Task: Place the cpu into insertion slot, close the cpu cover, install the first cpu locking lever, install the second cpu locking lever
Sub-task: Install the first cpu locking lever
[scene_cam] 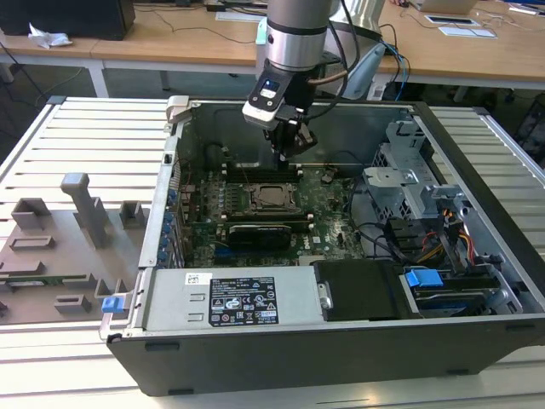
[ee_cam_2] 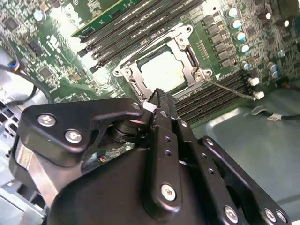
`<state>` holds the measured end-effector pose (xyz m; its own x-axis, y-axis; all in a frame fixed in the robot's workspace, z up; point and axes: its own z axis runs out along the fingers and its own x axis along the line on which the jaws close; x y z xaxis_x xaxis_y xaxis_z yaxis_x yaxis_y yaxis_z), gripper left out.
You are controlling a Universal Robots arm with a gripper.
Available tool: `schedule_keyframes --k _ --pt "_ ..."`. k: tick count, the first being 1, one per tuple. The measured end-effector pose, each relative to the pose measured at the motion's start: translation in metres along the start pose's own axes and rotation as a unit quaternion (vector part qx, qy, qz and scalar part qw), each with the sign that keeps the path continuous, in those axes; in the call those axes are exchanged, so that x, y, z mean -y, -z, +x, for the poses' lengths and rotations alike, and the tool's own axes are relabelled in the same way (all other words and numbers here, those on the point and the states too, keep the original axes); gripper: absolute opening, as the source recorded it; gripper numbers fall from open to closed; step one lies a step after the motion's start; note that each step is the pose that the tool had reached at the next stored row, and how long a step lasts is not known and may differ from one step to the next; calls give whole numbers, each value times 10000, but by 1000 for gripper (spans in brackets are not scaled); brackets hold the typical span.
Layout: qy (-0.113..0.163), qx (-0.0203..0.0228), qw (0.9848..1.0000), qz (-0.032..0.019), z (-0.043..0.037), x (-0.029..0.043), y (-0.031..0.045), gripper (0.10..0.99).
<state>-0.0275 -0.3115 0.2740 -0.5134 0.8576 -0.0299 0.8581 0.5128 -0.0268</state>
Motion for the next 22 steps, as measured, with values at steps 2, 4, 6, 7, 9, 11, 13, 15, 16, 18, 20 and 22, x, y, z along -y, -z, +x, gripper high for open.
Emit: schedule_keyframes --k 2,4,6,7,9,11,13,15,16,18,20,22 --pt "299 8 9996 -9 0 0 0 106" --pt "524 14 9986 -16 0 0 0 106" --pt "739 20 9973 -22 0 0 0 106" --pt "823 22 9966 -25 0 0 0 106" --pt "1043 28 9945 -31 0 0 0 106" --pt "1206 32 9927 -36 0 0 0 106" --pt "1468 40 9891 -44 0 0 0 106" --pt "1599 43 9871 -48 0 0 0 106" --pt "1711 46 9852 -51 0 0 0 106" --pt "1873 50 9823 -56 0 0 0 106" --pt "2031 55 9791 -60 0 0 0 106" --pt "2179 59 9759 -65 0 0 0 106"
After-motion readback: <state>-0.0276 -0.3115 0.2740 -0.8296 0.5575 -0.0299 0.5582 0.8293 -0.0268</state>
